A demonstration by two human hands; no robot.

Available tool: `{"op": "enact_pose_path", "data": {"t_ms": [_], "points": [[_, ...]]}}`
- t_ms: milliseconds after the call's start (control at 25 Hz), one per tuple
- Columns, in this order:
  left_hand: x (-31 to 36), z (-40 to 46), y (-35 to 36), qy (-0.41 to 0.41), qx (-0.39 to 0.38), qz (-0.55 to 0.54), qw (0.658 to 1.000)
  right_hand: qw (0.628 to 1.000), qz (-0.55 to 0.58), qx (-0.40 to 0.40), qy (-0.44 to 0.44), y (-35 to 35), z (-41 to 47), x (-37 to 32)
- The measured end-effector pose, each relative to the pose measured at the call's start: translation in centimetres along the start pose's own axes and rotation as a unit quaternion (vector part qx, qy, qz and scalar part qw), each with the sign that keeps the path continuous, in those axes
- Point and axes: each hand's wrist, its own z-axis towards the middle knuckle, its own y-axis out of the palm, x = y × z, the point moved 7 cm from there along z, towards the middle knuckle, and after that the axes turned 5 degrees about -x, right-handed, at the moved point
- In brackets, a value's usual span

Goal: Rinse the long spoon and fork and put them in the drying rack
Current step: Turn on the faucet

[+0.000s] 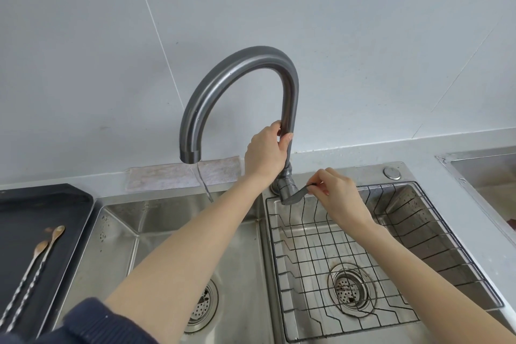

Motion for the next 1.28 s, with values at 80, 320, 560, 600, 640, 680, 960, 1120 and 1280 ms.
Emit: {"op": "enact_pose_path", "data": {"t_ms": [80,320,560,600,640,680,960,1120,1280], "points": [[0.0,0.0,0.0,-0.001,0.003,0.0,1.0,1.0,-0.004,-0.001,-0.003,0.1,0.0,0.0],[0.1,-0.3,0.0,-0.011,0.008,-0.019,1.0,1.0,-0.016,0.005,-0.011,0.0,-0.1,-0.1],[0.2,-1.8,-0.3,-0.044,-0.011,-0.022,0.999,0.998,-0.067,-0.009,0.002,0.0,-0.8,-0.5],[0.2,-2.6,-0.2,-0.046,-0.024,-0.003,0.999,0.996,-0.084,-0.011,-0.002,0.0,-1.1,-0.8],[0.1,-3.3,-0.1,-0.047,-0.04,0.024,0.998,0.996,-0.091,-0.013,-0.008,0.0,-1.3,-1.2],[0.0,-4.3,0.0,-0.047,-0.057,0.056,0.996,0.996,-0.09,-0.018,-0.015,0.2,-1.6,-1.5],[-1.9,-10.5,0.3,-0.054,-0.133,0.158,0.977,0.987,-0.14,-0.062,-0.058,1.9,-4.5,-3.5],[-3.5,-14.3,0.0,-0.046,-0.17,0.192,0.966,0.986,-0.143,-0.076,-0.046,3.1,-7.3,-5.1],[-6.2,-17.6,-1.4,-0.055,-0.194,0.242,0.949,0.972,-0.174,-0.158,-0.02,5.8,-10.2,-6.7]]}}
